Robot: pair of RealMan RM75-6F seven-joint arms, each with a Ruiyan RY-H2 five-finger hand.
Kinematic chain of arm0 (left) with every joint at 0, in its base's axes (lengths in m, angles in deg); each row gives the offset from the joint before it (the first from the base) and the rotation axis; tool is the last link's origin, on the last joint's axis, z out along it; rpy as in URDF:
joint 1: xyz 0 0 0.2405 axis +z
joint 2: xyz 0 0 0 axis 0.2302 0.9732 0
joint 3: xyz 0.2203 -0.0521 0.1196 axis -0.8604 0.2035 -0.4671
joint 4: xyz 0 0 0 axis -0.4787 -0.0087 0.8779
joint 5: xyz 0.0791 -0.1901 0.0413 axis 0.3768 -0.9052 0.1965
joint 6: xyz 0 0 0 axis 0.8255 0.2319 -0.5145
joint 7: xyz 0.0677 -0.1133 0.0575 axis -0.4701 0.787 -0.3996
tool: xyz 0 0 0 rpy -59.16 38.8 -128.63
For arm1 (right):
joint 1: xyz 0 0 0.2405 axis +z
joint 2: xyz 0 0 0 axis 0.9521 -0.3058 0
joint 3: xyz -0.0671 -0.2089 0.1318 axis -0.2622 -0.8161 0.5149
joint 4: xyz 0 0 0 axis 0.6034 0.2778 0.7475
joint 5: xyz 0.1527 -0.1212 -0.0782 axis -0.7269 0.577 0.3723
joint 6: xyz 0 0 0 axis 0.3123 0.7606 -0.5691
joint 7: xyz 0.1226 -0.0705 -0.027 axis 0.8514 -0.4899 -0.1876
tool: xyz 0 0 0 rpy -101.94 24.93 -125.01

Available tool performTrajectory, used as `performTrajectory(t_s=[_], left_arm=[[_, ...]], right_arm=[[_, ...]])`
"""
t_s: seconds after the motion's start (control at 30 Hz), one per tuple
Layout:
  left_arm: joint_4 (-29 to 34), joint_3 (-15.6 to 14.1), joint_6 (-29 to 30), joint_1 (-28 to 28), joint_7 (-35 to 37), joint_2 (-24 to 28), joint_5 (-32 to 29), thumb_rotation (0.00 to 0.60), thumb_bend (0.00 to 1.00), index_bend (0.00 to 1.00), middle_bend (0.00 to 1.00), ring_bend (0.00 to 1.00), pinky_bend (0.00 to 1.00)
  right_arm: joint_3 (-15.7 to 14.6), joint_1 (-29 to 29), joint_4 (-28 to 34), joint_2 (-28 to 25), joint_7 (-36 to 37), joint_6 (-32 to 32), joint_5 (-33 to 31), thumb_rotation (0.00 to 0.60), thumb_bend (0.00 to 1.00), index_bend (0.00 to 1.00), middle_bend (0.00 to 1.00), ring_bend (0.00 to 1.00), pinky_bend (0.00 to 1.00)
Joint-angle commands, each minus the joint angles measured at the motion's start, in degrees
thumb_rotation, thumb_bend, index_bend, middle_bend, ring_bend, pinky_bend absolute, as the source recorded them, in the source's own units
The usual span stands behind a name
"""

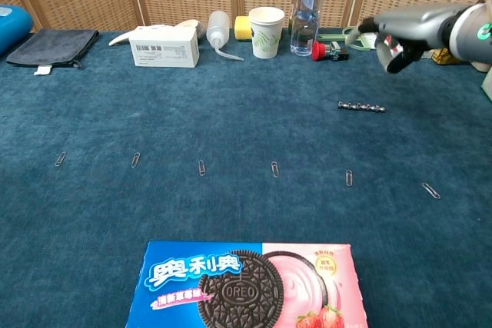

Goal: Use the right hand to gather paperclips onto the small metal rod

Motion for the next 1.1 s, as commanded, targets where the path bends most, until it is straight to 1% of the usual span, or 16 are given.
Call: performTrajectory(t_s=[0.03,0.07,0.13,0.23,0.27,0.37,0.47,0.5,0.6,0.67,0.73,0.8,0.87,0.93,1.0,1.1], left_arm=[[-0.08,-0.02,-0.04,0.02,0.08,0.03,-0.03,0.600,0.39,0.28,0.27,0.22,0.22],[-0.08,-0.01,-0.05,0.01,0.12,0.03,-0.01,0.600,0.39,0.28,0.27,0.22,0.22],[-0.03,-0.02,-0.05,-0.02,0.14,-0.02,0.16,0.600,0.39,0.28,0.27,0.22,0.22],[0.03,-0.03,-0.07,-0.10,0.08,-0.08,0.42,0.600,0.39,0.28,0.27,0.22,0.22],[0.10,-0.04,-0.09,-0.13,0.01,-0.12,0.52,0.600,0.39,0.28,0.27,0.22,0.22],[0.27,-0.04,0.00,-0.15,-0.15,-0.13,0.76,0.600,0.39,0.28,0.27,0.22,0.22],[0.39,-0.04,0.26,-0.07,-0.22,-0.12,1.02,0.600,0.39,0.28,0.27,0.22,0.22],[0.44,-0.06,0.34,-0.02,-0.26,-0.09,1.06,0.600,0.39,0.28,0.27,0.22,0.22],[0.62,-0.10,0.42,0.03,-0.43,0.01,1.16,0.600,0.39,0.28,0.27,0.22,0.22],[0.74,-0.10,0.48,0.05,-0.50,0.07,1.25,0.600,0.39,0.28,0.27,0.22,0.22],[0.86,-0.06,0.62,0.07,-0.57,0.13,1.40,0.600,0.39,0.28,0.27,0.22,0.22],[0.87,-0.05,0.69,0.08,-0.60,0.16,1.51,0.600,0.39,0.28,0.27,0.22,0.22],[0.82,-0.01,0.90,0.17,-0.57,0.17,1.57,0.600,0.39,0.28,0.27,0.22,0.22],[0.69,0.02,1.03,0.26,-0.48,0.12,1.54,0.600,0.39,0.28,0.27,0.22,0.22],[0.63,0.00,1.04,0.27,-0.44,0.09,1.58,0.600,0.39,0.28,0.27,0.21,0.22],[0.50,0.03,0.96,0.21,-0.31,0.00,1.66,0.600,0.39,0.28,0.27,0.21,0.22]], right_arm=[[4.40,-6.64,2.48,-2.44,16.97,8.55,12.66,0.559,0.59,0.11,0.11,0.24,0.23],[4.57,-7.72,2.58,-2.69,19.39,10.21,14.57,0.524,0.55,0.11,0.12,0.24,0.21],[5.16,-9.54,3.10,-3.11,23.74,12.58,16.70,0.409,0.45,0.11,0.15,0.27,0.16],[5.27,-11.30,4.33,-4.16,28.73,13.37,18.81,0.329,0.37,0.11,0.18,0.27,0.15],[5.10,-11.80,4.79,-4.72,30.06,13.15,19.53,0.319,0.35,0.11,0.18,0.27,0.15],[4.45,-12.70,5.27,-5.69,31.55,12.93,21.27,0.291,0.31,0.11,0.21,0.32,0.25],[3.54,-13.35,5.47,-6.41,31.83,12.36,22.65,0.260,0.29,0.11,0.29,0.50,0.44],[3.12,-13.51,5.34,-6.53,31.34,12.13,23.18,0.251,0.29,0.11,0.34,0.57,0.51],[1.70,-13.83,4.88,-6.35,28.17,11.81,24.41,0.241,0.28,0.14,0.50,0.73,0.64],[1.17,-13.94,4.91,-6.21,26.28,11.67,24.68,0.241,0.28,0.18,0.60,0.81,0.69],[0.37,-13.88,4.48,-5.61,22.34,11.39,24.96,0.241,0.28,0.28,0.70,0.88,0.73],[0.32,-13.85,4.45,-5.14,19.72,11.43,24.62,0.244,0.28,0.38,0.77,0.92,0.75],[0.24,-13.76,4.52,-4.69,16.65,11.34,24.03,0.269,0.28,0.46,0.81,0.95,0.76],[0.43,-13.67,5.04,-4.29,14.02,11.04,22.83,0.316,0.28,0.53,0.83,0.96,0.77],[0.66,-13.55,5.68,-3.93,11.84,10.72,21.70,0.331,0.28,0.55,0.83,0.96,0.77],[0.88,-12.99,6.33,-3.18,8.11,9.84,20.01,0.332,0.28,0.53,0.83,0.96,0.77]])
